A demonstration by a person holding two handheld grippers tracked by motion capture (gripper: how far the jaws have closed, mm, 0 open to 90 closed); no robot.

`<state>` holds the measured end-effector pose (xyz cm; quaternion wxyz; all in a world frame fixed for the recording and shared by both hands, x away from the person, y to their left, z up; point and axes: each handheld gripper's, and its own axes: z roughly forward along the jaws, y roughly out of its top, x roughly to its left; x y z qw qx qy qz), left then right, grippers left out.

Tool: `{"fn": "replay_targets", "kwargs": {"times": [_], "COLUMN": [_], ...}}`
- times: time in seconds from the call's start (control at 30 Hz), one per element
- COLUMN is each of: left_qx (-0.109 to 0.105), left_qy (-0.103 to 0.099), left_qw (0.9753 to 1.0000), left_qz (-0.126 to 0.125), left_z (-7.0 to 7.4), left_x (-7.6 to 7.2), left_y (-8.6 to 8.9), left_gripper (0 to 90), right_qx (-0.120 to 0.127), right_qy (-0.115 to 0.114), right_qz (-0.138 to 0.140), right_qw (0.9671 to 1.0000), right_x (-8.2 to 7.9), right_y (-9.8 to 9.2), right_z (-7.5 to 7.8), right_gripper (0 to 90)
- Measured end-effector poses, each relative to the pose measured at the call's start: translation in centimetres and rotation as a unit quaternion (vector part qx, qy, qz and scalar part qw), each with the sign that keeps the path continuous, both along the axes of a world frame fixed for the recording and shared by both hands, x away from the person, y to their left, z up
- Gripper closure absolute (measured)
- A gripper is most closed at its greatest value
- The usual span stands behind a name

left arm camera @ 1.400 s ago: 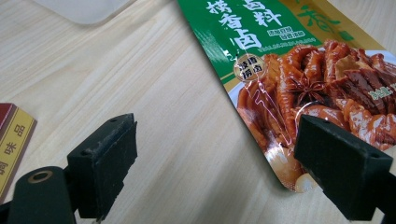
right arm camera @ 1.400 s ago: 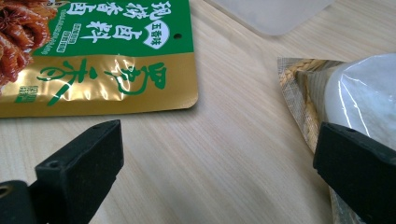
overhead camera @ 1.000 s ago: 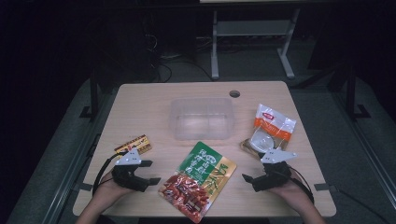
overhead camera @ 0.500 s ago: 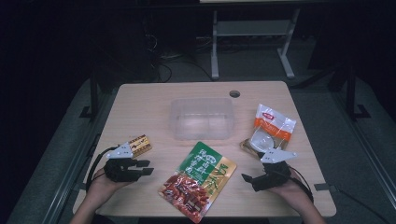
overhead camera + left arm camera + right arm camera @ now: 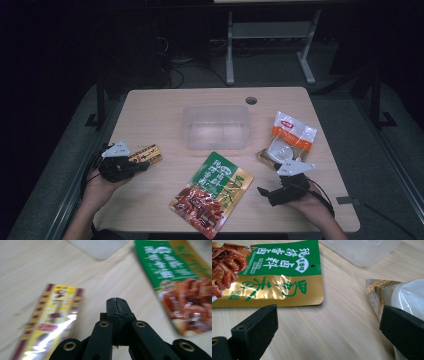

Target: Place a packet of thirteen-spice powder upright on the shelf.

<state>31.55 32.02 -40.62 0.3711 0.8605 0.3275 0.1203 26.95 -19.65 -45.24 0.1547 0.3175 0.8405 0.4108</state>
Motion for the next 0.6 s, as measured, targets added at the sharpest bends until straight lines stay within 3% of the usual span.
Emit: {"fn": "replay_targets", "kwargs": {"times": [0.2, 0.23, 0.3, 0.6], "left_qx": [0.006, 0.006, -0.004, 0.015], "left_qy": [-0.008, -0.008, -0.011, -0.02], "left_qw": [0.9985, 0.9985, 0.9975, 0.9901], "left_qz": [0.053, 0.053, 0.07, 0.138], "left_z": [-0.2, -0.2, -0.4, -2.5], "left_x": [2.8, 2.8, 3.4, 4.2], "left_y": [2.4, 2.4, 3.1, 6.1], "left_gripper": [89.8, 89.9, 89.9, 89.8], "right_qx": [-0.004, -0.003, -0.002, -0.004], "right_qy": [0.002, 0.001, 0.002, 0.003], "right_qz": [0.004, 0.004, 0.004, 0.004], "right_qw": [1.0, 1.0, 1.0, 1.0], "right_x": [0.0, 0.0, 0.0, -0.1], "right_y": [0.1, 0.1, 0.1, -0.1], "right_z": [-0.1, -0.1, -0.1, -0.1], "right_gripper": [1.7, 1.7, 1.7, 1.7]}}
